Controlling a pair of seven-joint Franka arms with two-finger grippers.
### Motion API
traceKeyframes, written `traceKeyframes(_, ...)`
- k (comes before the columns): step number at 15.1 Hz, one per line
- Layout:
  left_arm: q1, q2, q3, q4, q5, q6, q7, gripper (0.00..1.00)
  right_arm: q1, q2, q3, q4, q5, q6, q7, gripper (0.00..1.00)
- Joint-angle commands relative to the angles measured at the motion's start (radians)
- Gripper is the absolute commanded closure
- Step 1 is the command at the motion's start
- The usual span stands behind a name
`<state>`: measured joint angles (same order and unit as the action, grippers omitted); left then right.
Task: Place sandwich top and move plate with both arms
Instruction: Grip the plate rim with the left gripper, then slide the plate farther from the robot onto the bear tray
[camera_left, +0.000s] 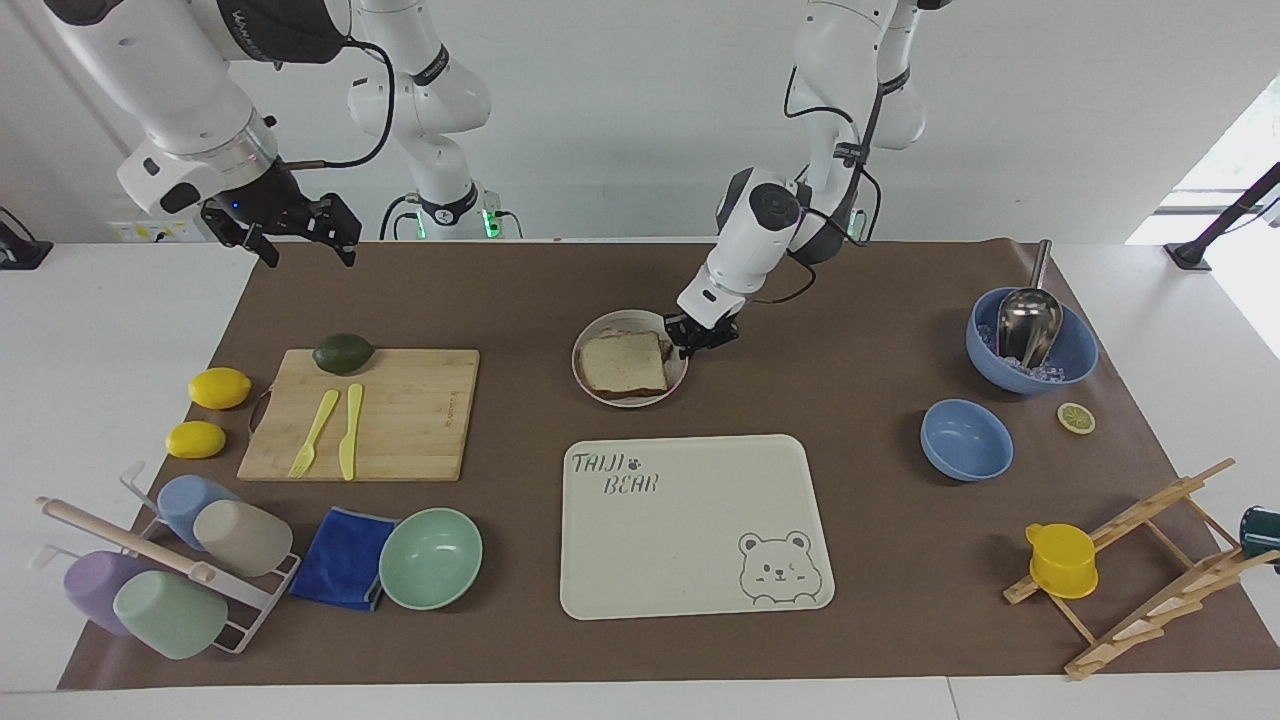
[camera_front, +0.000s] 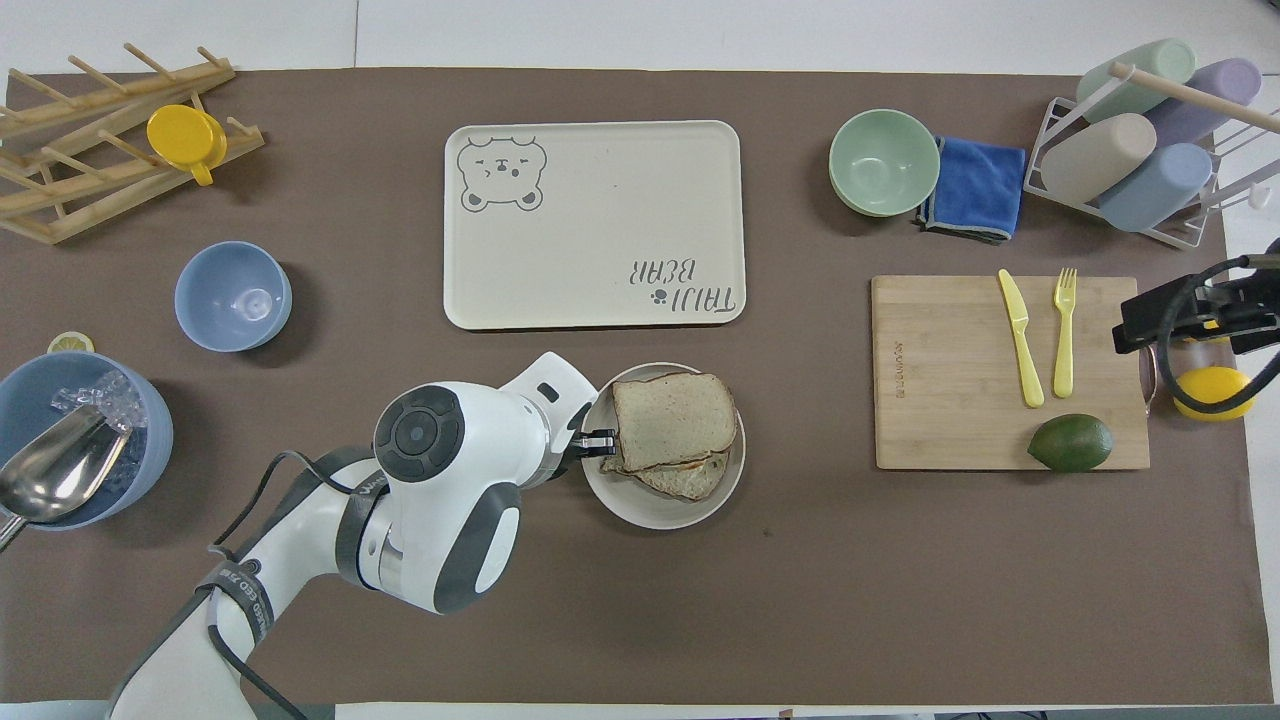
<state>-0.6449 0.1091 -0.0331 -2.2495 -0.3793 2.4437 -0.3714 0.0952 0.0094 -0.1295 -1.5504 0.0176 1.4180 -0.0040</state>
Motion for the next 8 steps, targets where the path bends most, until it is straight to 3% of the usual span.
traceKeyframes(1, 0.068, -0.037, 0.002, 0.089, -0.013, -0.173, 0.042, 1.0, -0.002, -0.014, 0.007, -0.008, 0.01, 0.016, -0.022, 0.0)
traceKeyframes(4, 0.105, -0.043, 0.004, 0.152, -0.05, -0.244, 0.069, 1.0, -0.002, -0.017, 0.016, -0.01, 0.009, 0.016, -0.021, 0.0)
traceKeyframes(8, 0.161, -0.005, 0.004, 0.24, -0.073, -0.247, 0.085, 1.0, -0.002, -0.017, 0.016, -0.011, 0.009, 0.016, -0.019, 0.0)
